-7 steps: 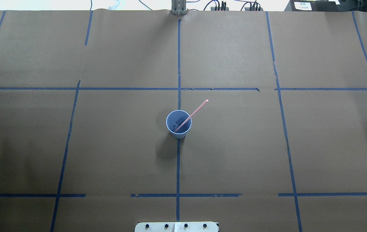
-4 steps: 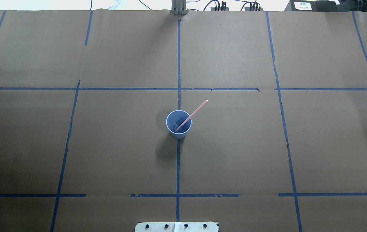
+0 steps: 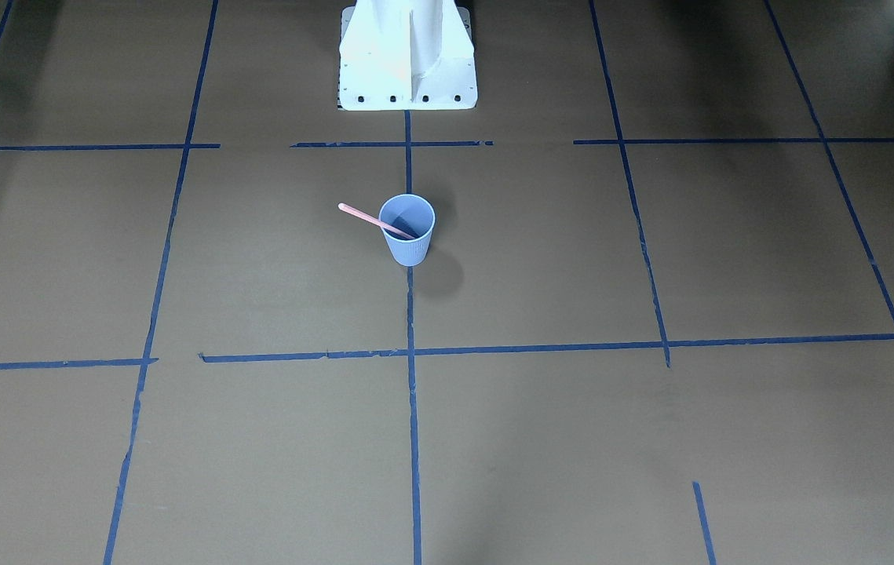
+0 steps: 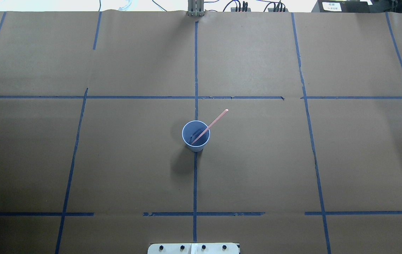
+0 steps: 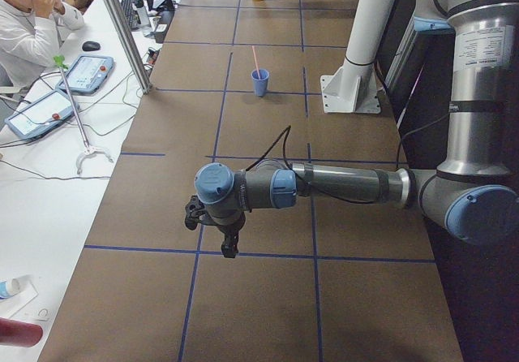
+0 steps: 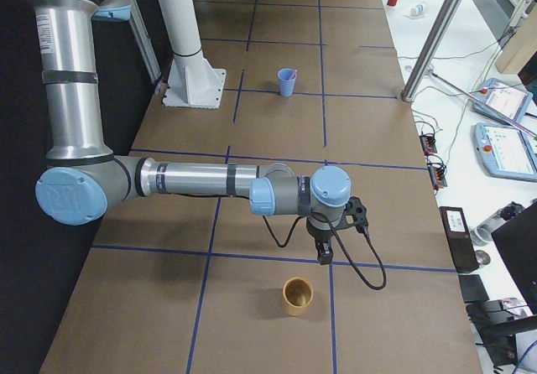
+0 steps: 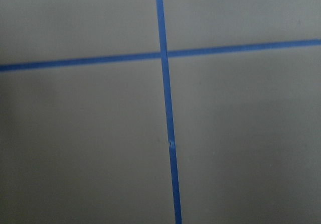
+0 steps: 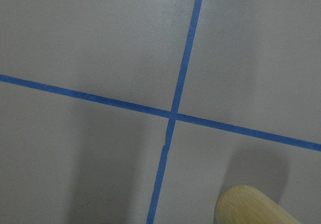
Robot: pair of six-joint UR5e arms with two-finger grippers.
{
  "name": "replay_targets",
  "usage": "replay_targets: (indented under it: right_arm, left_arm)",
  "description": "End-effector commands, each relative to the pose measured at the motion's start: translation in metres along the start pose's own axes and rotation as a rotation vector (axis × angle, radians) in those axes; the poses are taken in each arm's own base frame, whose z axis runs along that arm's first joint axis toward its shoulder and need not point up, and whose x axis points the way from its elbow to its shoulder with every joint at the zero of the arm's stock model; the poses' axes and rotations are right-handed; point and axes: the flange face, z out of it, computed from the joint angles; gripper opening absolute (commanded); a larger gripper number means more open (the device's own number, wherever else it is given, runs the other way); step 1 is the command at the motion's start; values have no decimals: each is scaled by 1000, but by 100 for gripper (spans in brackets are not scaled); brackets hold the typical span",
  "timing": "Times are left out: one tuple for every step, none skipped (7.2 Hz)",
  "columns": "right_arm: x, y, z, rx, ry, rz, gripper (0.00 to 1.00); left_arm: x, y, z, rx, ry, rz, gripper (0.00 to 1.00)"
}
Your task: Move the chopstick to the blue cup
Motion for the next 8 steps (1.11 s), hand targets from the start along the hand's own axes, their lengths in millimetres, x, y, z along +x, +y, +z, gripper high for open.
replay_targets:
  right_arm:
    - [-2,4,3,-3,-28,7,100]
    - [2,12,6,-11,-31,18,100]
    - [3,13,7,-14,-30,24,100]
    - [4,14,9,-17,-29,42,100]
    - [5,17,10,-21,-27,59,100]
    - [4,19,10,-16,-27,84,100]
    - [5,18,9,-14,-20,81,100]
    - [4,18,10,-13,-19,75,100]
  left_arm:
    - [4,1,-1,3,5,-2,100]
    - [4,0,-2,4,5,-22,100]
    - [11,-9,-9,18,4,-122,100]
    - [13,-11,-11,36,2,-144,100]
    - [8,-13,-7,49,0,-130,100]
    - [11,-12,-10,70,-1,-108,100]
    - [6,-7,-5,82,-14,-85,100]
    - [4,-2,-3,111,-15,-53,100]
